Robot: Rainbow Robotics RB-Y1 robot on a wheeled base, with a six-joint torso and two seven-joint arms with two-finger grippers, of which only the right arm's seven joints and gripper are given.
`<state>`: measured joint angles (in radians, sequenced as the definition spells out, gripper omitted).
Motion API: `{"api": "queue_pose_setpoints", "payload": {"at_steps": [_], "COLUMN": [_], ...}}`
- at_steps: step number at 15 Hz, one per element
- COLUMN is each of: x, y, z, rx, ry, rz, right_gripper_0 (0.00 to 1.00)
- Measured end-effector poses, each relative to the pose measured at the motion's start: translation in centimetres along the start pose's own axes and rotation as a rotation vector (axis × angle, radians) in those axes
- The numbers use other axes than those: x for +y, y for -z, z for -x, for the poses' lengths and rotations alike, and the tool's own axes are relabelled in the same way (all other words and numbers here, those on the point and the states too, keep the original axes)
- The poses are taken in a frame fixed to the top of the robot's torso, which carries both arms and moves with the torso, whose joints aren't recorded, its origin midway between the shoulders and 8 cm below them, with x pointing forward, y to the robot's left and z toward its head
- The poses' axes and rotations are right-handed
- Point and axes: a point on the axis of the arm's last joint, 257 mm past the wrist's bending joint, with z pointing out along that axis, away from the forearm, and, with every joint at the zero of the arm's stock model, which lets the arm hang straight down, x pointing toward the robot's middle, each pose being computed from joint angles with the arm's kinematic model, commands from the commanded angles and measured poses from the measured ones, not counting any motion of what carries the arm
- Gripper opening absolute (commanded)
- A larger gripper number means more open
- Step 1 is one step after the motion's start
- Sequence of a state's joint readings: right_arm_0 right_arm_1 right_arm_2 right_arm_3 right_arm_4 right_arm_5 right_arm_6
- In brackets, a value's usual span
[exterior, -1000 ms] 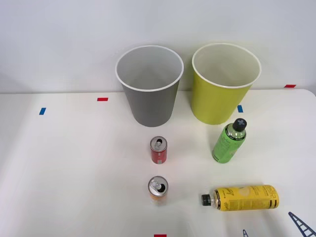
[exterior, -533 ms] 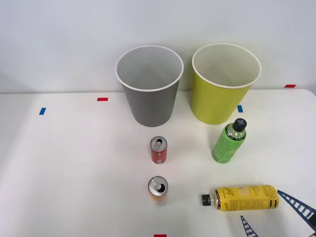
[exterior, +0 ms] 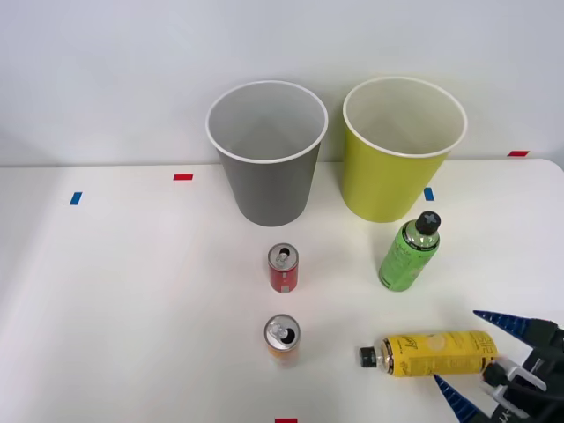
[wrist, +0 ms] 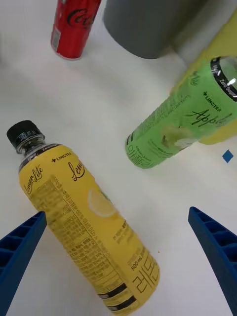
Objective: Put cans in the gray bin, plastic bottles in the light green bin
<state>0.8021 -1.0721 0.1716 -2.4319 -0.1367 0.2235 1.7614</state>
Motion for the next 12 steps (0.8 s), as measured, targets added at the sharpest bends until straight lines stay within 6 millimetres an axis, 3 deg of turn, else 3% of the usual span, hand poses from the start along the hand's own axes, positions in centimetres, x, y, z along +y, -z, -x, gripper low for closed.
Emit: {"api": "queue_pose_setpoints", "payload": {"at_steps": [7,12], "x": [1.0,1.3], "y": [0.8,1.1], "z": [-1.1,-1.9], "rx": [0.029,0.067], "ry": [0.277,0.359], "rz": [0.167,0.228], "right_gripper_0": [0.98,0.98]}}
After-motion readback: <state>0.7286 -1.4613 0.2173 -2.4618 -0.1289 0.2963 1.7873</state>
